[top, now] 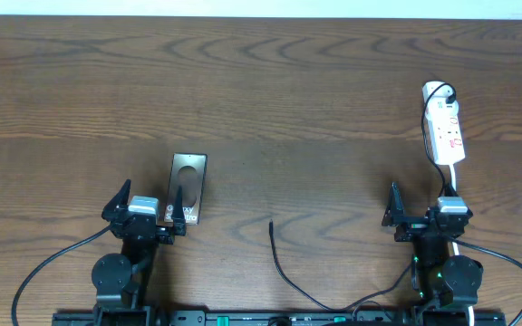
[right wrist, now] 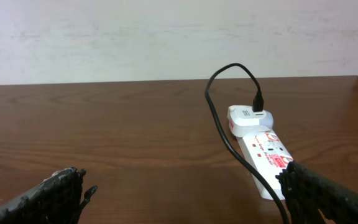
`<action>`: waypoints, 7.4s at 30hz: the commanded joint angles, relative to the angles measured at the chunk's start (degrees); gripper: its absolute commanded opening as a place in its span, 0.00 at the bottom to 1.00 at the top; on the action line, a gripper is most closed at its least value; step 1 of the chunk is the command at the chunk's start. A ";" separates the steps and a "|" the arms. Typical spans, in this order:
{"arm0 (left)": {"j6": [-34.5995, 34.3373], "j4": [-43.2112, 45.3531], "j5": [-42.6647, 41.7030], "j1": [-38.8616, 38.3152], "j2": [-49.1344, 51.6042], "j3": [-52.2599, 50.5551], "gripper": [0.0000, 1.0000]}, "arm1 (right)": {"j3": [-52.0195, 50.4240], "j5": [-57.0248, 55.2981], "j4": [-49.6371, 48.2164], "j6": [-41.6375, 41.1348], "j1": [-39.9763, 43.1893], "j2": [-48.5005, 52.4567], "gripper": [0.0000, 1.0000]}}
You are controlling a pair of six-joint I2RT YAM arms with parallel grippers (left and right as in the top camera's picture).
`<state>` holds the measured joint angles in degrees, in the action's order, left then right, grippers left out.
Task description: Plug charger to phone and switch on socket
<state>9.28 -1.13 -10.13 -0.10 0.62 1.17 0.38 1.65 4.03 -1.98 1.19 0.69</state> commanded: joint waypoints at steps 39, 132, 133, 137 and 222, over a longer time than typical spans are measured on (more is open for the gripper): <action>0.57 -2.08 -0.55 0.20 -0.39 -0.94 0.93 | -0.07 -0.66 0.28 -0.33 -0.39 -0.31 0.99; 0.57 -1.86 -0.55 0.20 -0.39 -0.94 0.93 | -0.07 -0.66 0.28 -0.33 -0.39 -0.31 0.99; 0.57 -1.77 -0.55 0.20 -0.39 -0.94 0.94 | -0.07 -0.66 0.28 -0.33 -0.39 -0.31 0.99; 0.55 -1.31 -0.57 0.20 -0.39 -0.85 0.93 | -0.07 -0.66 0.28 -0.33 -0.39 -0.31 0.99; -6.73 -58.93 3.89 -4.02 101.77 77.83 0.98 | -0.07 -0.66 0.28 -0.33 -0.39 -0.31 0.99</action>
<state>5.02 -60.97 -10.07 -3.29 101.89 80.82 0.38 1.43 4.05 -1.96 1.19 0.69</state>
